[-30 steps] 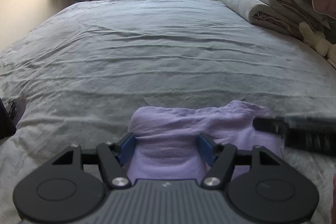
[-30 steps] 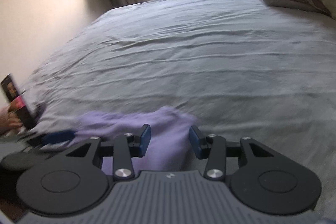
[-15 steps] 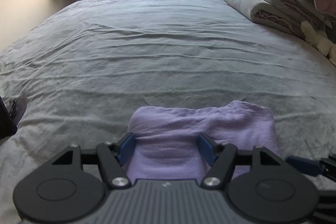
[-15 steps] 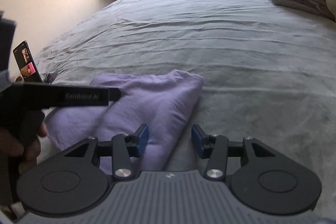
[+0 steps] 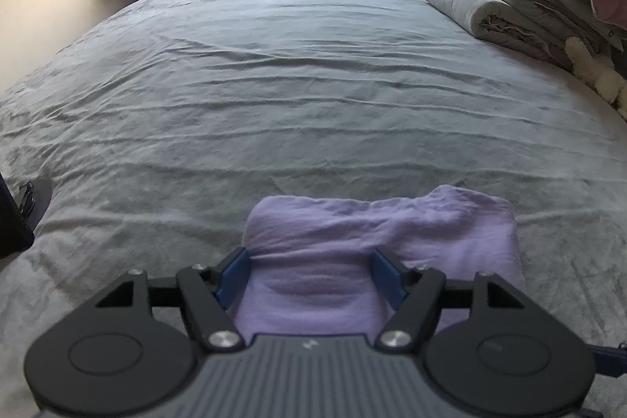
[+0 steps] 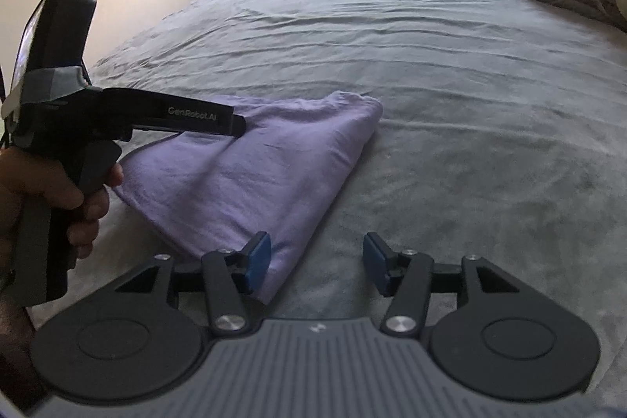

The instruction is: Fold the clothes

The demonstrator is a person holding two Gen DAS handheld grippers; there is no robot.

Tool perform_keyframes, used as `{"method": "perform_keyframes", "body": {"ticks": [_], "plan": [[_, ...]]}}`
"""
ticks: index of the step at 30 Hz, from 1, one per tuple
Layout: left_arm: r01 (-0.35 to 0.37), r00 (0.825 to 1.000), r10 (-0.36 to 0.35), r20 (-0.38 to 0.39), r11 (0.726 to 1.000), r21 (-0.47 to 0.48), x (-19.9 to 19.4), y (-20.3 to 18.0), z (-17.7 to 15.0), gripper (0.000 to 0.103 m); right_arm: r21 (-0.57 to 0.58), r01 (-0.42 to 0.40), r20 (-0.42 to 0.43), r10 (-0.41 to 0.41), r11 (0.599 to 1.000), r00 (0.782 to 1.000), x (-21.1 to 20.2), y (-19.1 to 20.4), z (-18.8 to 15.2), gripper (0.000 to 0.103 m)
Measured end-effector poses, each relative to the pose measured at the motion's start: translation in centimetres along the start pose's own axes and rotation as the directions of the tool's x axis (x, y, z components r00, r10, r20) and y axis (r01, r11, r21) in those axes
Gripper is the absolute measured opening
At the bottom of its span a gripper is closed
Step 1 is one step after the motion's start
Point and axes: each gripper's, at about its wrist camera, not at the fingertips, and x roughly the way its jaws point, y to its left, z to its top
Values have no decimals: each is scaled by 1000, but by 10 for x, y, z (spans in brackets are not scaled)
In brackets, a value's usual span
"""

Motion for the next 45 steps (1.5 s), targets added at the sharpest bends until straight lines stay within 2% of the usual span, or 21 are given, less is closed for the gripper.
{"method": "perform_keyframes", "body": {"ticks": [3, 9, 14, 22, 25, 29, 32, 37, 40, 42, 45], "plan": [[-3, 1000, 3, -2, 1000, -6, 0, 1, 1, 72, 2, -9, -7, 9, 1000, 1000, -3, 0, 5, 57], [-15, 1000, 15, 2, 1000, -21, -4, 7, 3, 72, 34, -7, 53, 6, 999, 999, 3, -1, 26, 57], [-14, 1000, 13, -13, 999, -52, -2, 18, 1, 72, 96, -27, 45, 23, 995, 999, 18, -9, 33, 57], [40, 998, -45, -41, 991, -128, 5, 30, 2, 70, 243, -64, 37, 57, 968, 998, 29, -27, 32, 57], [60, 996, -68, -50, 987, -147, 8, 32, 2, 64, 278, -83, 46, 73, 957, 996, 30, -32, 32, 57], [75, 995, -85, -54, 982, -171, 11, 35, 1, 63, 309, -99, 55, 86, 946, 995, 35, -36, 35, 57], [92, 993, -104, -48, 976, -199, 13, 39, 0, 58, 330, -109, 64, 93, 938, 994, 41, -39, 36, 57], [158, 986, -167, -8, 943, -291, 19, 55, -6, 49, 355, -114, 86, 89, 928, 992, 50, -40, 39, 52], [199, 979, -203, 26, 916, -347, 21, 64, -10, 39, 360, -110, 95, 81, 926, 992, 55, -41, 40, 40], [233, 971, -232, 50, 889, -393, 21, 69, -14, 30, 365, -108, 97, 77, 925, 992, 58, -43, 41, 25], [275, 960, -267, 85, 846, -456, 20, 71, -17, 23, 382, -128, 109, 93, 915, 990, 56, -46, 42, 18]]}}
